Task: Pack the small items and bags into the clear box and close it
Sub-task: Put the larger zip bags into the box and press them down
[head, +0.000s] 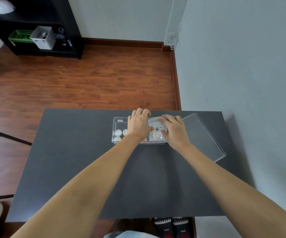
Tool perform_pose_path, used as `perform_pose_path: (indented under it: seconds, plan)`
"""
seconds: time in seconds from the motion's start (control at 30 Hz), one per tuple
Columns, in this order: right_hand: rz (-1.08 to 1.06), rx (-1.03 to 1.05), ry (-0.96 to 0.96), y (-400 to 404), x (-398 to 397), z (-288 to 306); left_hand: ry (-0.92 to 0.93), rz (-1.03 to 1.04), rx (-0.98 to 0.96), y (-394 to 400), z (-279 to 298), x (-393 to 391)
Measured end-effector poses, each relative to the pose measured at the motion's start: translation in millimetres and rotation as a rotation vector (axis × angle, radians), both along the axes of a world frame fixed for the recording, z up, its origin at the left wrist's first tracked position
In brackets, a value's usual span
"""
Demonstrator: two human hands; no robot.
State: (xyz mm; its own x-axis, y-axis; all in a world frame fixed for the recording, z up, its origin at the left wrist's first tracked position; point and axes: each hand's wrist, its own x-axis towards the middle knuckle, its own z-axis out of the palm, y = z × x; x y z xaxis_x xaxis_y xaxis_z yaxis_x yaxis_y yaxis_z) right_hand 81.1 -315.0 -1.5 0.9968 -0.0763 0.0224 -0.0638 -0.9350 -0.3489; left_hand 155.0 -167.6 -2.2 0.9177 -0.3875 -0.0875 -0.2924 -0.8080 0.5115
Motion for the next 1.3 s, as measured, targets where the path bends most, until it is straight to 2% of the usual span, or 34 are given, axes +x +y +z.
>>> perform_pose_path:
  seconds: [0.23, 0.43, 0.57, 0.97, 1.13, 1.3]
  plan:
    - [0.129, -0.247, 0.071, -2.3, 0.9, -4.5, -0.038, -0.094, 0.029, 14.0, -9.5, -1.5]
    - [0.143, -0.302, 0.121, 3.6, 12.1, -4.9, -0.144, -0.041, 0.339, 65.3, -25.0, -19.9]
    - [0.139, -0.31, 0.183, 6.0, 15.8, -9.7, -0.073, 0.019, 0.338, 78.9, -32.8, -24.9]
    - [0.141, -0.377, 0.333, 14.0, 32.8, -10.3, -0.06, 0.016, 0.376, 78.5, -36.8, -23.9]
    - [0.115, -0.344, 0.315, 16.4, 30.0, -7.1, -0.029, 0.0, 0.386, 78.8, -33.8, -22.4]
    - [0.045, -0.161, 0.216, 8.6, 12.0, -3.4, 0.026, -0.036, 0.421, 80.2, -26.8, -18.4]
